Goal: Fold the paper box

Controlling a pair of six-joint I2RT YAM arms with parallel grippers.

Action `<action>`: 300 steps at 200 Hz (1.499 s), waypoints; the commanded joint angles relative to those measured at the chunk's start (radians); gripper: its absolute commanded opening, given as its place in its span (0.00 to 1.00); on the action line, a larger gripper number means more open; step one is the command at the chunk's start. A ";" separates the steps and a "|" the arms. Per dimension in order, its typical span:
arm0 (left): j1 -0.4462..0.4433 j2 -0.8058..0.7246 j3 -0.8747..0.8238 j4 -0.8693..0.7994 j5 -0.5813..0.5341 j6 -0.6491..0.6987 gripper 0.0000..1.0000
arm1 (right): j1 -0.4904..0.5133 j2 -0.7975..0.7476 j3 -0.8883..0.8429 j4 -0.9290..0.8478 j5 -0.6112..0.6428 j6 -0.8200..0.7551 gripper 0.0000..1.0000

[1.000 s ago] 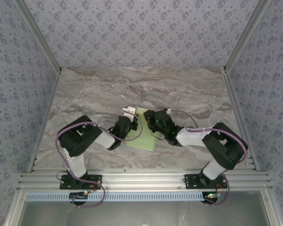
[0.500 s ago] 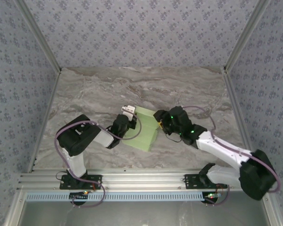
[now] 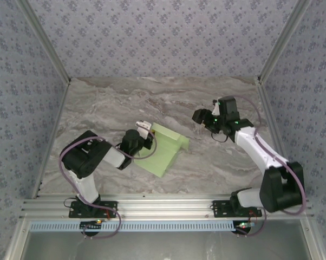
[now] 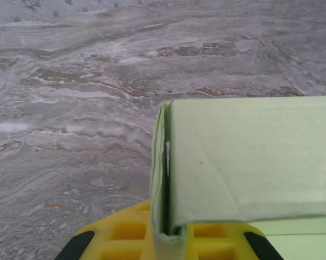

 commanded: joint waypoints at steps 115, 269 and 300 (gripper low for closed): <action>0.002 0.082 0.014 0.101 0.077 0.032 0.11 | 0.241 0.377 0.294 -0.210 -0.122 -0.443 0.44; -0.001 0.093 -0.050 0.212 0.016 0.011 0.28 | 0.310 0.431 0.358 -0.306 0.033 -0.460 0.34; 0.009 0.080 -0.077 0.244 0.027 -0.003 0.33 | 0.313 0.431 0.361 -0.306 0.047 -0.443 0.33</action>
